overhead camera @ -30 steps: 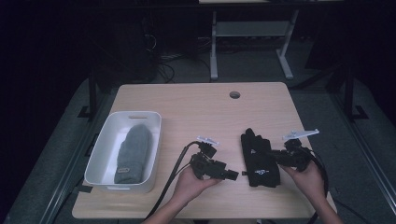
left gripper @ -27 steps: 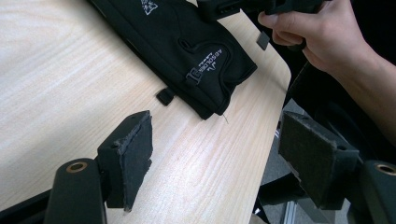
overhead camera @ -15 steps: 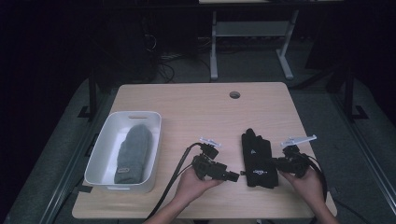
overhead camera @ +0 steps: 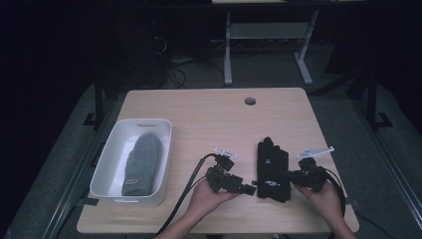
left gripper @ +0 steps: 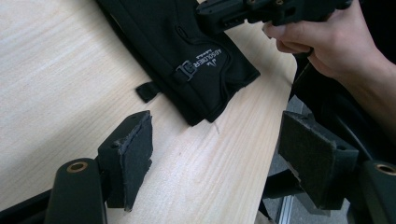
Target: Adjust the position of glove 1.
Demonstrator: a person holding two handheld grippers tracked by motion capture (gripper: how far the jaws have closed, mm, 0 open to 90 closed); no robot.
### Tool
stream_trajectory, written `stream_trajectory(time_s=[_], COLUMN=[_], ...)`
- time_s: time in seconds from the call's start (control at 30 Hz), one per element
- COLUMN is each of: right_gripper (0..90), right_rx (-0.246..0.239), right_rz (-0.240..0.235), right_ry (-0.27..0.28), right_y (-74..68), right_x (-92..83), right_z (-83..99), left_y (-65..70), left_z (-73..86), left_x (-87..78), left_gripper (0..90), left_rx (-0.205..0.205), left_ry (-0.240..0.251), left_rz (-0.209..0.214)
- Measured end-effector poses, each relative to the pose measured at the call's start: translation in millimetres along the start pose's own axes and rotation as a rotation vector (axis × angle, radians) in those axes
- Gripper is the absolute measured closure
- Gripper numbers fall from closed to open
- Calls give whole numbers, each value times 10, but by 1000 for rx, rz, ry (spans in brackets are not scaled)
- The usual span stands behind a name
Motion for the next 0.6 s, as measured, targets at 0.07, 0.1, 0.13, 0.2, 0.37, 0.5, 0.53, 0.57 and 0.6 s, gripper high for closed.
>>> stream_trajectory(time_s=[0.07,0.1,0.13,0.2,0.37,0.5,0.53,0.57,0.6], right_gripper=[838,838,830,825,809,675,634,581,534], right_rx=[-3,-3,-4,-1,-7,-1,10,6,31], right_rz=[-15,-15,-29,-41,-67,-77,-74,-55,-34], right_ry=[0,0,1,-4,-13,12,22,38,57], right_y=[-41,-41,-82,-124,-233,-257,-235,-187,-136], right_x=[22,22,50,76,144,142,122,102,76], right_z=[-6,-6,-9,-9,-23,-95,-124,-157,-200], left_y=[-15,-24,-43,-60,-113,-208,-226,-243,-259], left_z=[1,-1,0,-1,7,8,8,2,5], left_x=[4,9,20,40,87,143,152,170,179], left_gripper=[264,264,264,264,265,266,268,269,270], left_rx=[-2,-5,-11,-19,-29,-51,-50,-56,-60], left_ry=[-2,-2,-4,-4,-15,-21,-26,-24,-30], left_rz=[-2,-4,-4,-6,-13,-33,-36,-39,-43])
Point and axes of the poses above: each handheld gripper's, and its own axes: x roughly forward along the jaws, z roughly out of its underside, y roughly to its right, the point moved 10 cm from there along x, roughly forward along the jaws, and after that the axes turned 9 degrees about x, right-handed, at the moved point
